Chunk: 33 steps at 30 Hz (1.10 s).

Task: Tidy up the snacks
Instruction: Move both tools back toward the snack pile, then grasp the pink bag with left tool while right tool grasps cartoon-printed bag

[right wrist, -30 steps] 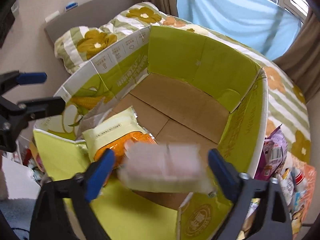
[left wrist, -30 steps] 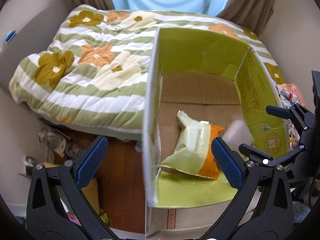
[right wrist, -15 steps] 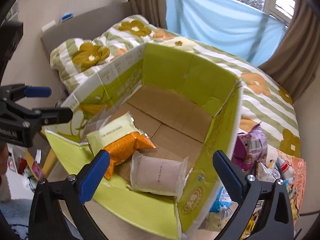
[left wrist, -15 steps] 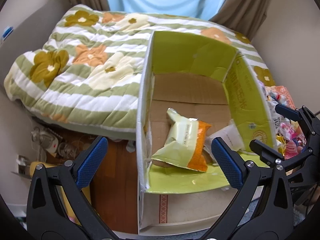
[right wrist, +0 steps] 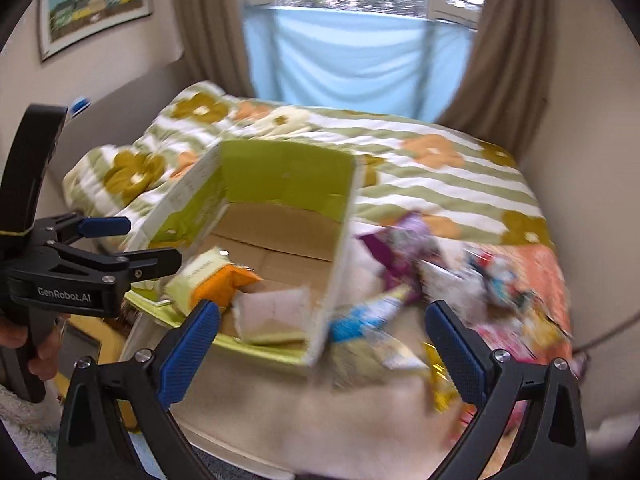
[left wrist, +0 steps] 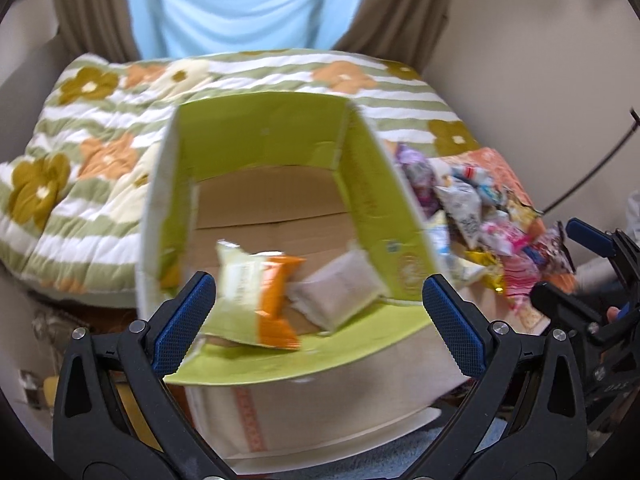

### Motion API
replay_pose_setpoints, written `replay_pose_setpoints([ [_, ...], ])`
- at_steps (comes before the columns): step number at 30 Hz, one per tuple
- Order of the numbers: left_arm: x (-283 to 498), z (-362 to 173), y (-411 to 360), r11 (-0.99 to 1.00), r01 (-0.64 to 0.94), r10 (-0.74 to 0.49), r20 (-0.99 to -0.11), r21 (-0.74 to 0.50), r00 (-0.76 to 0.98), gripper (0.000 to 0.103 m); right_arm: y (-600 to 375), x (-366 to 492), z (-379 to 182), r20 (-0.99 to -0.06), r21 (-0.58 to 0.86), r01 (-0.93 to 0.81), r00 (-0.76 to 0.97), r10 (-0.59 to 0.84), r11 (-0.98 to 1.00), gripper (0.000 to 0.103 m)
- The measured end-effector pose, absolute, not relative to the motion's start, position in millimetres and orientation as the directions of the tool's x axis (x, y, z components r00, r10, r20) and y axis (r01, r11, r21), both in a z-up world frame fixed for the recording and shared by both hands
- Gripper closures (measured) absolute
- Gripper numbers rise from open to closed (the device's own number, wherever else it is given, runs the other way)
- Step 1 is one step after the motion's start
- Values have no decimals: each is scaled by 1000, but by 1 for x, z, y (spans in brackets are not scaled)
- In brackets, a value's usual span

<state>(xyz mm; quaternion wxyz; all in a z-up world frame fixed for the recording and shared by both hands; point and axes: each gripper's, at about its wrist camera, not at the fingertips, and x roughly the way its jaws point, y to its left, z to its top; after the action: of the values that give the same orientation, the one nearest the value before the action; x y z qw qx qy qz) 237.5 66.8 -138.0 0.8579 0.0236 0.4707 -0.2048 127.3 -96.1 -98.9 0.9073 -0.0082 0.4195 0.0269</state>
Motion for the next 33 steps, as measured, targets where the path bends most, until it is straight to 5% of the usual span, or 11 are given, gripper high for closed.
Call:
replay_pose_setpoints([
  [13,174,-137,-91,887,427,-369,-823,-174,432,1,-257,57,-93,-760,-3,117,646,-78,993,1],
  [33,132,-250,-265,882,436,-321,-904,-177,283,1,-399,52,-186,-833,194,148,548,83,970,1],
])
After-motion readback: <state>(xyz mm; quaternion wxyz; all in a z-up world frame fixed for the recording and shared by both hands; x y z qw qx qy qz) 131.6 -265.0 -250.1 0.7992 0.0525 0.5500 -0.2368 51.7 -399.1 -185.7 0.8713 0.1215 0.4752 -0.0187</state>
